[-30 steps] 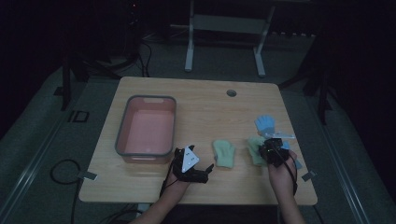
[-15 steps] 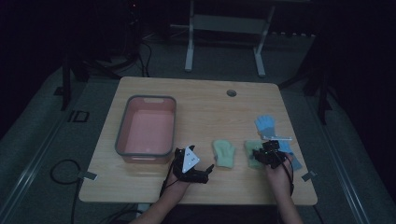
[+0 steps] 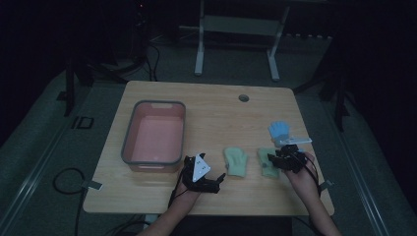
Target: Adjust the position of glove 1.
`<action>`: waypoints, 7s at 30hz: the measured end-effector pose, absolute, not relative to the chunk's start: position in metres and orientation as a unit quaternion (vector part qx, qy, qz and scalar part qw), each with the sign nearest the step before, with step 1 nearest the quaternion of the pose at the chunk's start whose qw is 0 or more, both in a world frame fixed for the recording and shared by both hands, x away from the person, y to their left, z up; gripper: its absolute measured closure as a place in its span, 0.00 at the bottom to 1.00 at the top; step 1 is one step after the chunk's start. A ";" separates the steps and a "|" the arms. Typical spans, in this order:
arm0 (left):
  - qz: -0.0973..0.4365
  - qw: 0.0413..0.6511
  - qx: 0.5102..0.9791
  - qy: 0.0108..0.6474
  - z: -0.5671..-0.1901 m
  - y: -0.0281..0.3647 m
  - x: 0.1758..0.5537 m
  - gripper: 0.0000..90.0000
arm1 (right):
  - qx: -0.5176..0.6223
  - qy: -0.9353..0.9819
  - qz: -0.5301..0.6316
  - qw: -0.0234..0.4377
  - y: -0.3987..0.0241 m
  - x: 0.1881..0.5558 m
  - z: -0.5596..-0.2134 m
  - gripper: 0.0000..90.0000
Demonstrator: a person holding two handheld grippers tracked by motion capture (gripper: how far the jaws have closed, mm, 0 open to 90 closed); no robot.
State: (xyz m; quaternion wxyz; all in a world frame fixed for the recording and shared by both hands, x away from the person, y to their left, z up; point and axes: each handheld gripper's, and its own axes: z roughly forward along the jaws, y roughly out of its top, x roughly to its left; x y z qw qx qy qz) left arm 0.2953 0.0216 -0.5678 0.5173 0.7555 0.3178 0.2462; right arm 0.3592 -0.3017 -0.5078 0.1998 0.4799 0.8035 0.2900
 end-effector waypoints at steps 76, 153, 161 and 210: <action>0.261 0.510 0.757 0.314 -0.568 0.019 0.293 0.02 | 0.518 0.789 0.296 0.148 -0.185 0.351 -0.513 0.82; 0.204 0.381 0.900 0.063 -0.565 -0.049 0.331 0.55 | 0.361 0.861 0.355 -0.055 -0.236 0.434 -0.544 0.69; 0.176 0.367 0.909 0.084 -0.546 -0.047 0.341 0.81 | 0.362 0.858 0.364 -0.034 -0.235 0.428 -0.536 0.78; 0.237 0.311 0.918 0.064 -0.424 0.041 0.351 0.82 | 0.305 0.848 0.433 -0.019 -0.147 0.445 -0.425 0.80</action>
